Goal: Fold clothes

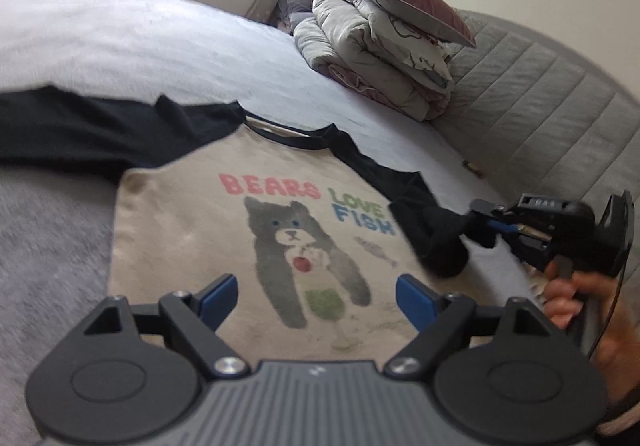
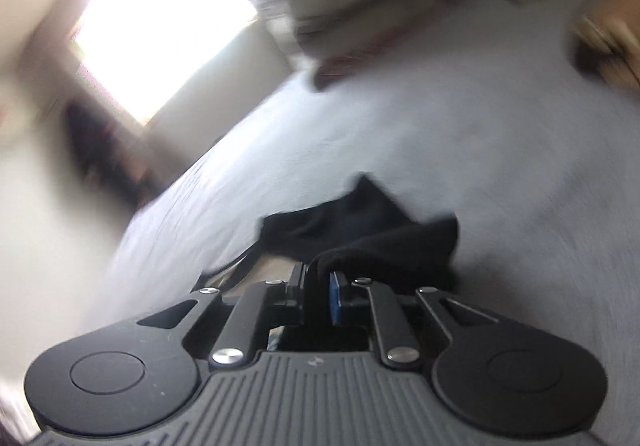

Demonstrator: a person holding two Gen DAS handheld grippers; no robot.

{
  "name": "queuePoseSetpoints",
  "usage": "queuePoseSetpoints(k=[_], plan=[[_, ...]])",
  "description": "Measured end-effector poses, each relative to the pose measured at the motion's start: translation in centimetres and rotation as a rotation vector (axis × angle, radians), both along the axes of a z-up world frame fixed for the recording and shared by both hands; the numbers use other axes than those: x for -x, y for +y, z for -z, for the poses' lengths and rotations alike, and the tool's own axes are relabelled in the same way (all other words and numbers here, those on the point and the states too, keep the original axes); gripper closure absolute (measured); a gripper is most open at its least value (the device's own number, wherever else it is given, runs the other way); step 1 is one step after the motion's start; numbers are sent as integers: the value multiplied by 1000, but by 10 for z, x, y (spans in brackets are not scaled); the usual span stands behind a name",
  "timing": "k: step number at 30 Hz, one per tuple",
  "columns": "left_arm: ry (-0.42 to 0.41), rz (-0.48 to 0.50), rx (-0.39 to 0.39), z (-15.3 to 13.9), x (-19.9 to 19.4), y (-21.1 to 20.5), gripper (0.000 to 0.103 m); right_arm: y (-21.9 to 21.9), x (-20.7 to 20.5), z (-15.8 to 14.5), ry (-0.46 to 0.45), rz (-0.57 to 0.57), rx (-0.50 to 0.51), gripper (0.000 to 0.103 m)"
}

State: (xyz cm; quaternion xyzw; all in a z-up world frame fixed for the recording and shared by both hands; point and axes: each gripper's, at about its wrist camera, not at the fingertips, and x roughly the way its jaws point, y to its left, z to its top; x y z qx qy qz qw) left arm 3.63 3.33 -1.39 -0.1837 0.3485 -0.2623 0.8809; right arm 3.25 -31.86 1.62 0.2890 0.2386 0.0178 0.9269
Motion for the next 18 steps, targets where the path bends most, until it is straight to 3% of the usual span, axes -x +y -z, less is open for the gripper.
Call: queuePoseSetpoints(k=[4,13,18], plan=[[57,-6,91,3,-4,8,18,41,-5,-10,-48,-209,183,90],[173,-36,245,14,-12,21,19,123,11,6,-15,-632,619,90],[226,-25,303,20,-15,22,19,141,25,19,55,-772,699,84]])
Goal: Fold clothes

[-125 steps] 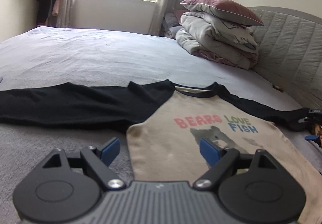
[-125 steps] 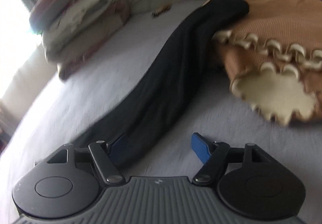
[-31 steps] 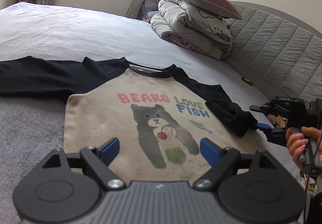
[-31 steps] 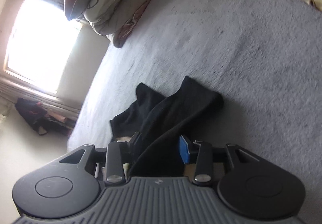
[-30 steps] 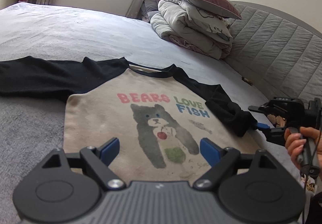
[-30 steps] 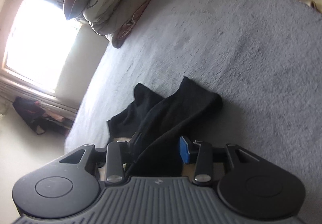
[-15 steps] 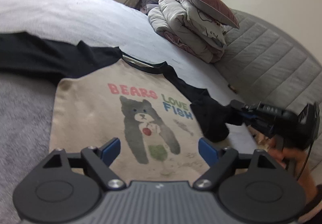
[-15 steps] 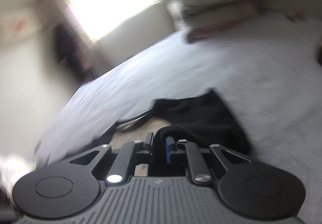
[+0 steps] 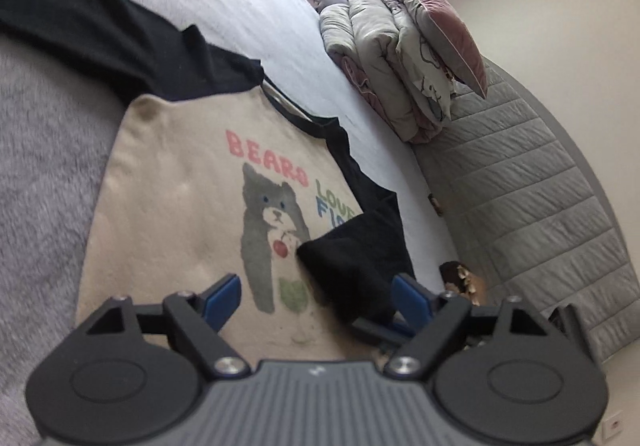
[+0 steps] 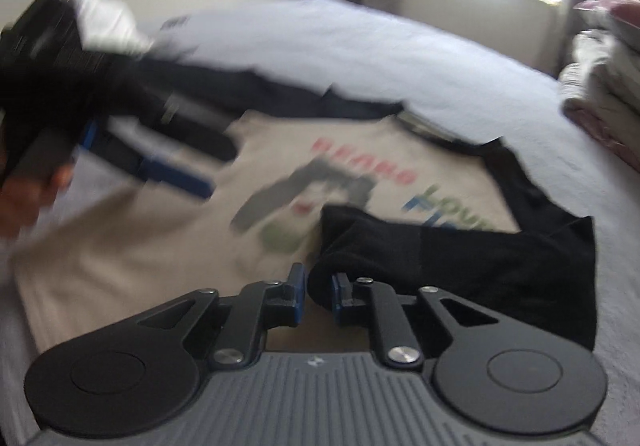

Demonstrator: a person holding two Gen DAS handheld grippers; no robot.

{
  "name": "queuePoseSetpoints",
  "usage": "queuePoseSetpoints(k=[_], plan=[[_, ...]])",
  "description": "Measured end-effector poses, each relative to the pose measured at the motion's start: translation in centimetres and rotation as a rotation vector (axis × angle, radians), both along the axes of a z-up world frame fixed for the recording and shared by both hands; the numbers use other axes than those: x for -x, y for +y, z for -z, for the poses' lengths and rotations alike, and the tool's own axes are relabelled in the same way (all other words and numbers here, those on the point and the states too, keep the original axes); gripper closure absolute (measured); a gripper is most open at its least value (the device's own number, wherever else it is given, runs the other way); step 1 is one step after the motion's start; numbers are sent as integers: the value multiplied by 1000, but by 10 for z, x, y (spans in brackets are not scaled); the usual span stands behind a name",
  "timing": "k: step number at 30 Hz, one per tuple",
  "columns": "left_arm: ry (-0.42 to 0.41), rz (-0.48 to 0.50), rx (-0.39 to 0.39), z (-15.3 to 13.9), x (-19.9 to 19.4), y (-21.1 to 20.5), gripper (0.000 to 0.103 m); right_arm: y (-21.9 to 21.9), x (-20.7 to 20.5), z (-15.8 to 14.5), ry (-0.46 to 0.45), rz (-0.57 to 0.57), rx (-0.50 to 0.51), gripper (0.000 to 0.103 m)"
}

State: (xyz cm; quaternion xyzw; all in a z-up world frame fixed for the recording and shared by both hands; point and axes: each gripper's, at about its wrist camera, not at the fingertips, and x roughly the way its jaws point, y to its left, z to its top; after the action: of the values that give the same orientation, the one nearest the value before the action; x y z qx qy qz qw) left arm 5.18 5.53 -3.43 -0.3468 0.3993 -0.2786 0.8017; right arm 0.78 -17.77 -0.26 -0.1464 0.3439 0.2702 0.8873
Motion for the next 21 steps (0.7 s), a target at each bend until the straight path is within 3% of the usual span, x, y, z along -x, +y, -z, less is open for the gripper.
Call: queuePoseSetpoints(k=[8,13,17,21], plan=[[27,15,13,3,-3,-3,19,-19,-5,-5,74,66,-143,62],[40,20,17,6,-5,-4,19,-18,-5,-6,15,76,-186,61],[44,18,30,8,-6,-3,19,1,6,-6,22,-53,-194,60],[52,20,35,10,-7,-3,19,14,16,0,21,-132,-137,60]])
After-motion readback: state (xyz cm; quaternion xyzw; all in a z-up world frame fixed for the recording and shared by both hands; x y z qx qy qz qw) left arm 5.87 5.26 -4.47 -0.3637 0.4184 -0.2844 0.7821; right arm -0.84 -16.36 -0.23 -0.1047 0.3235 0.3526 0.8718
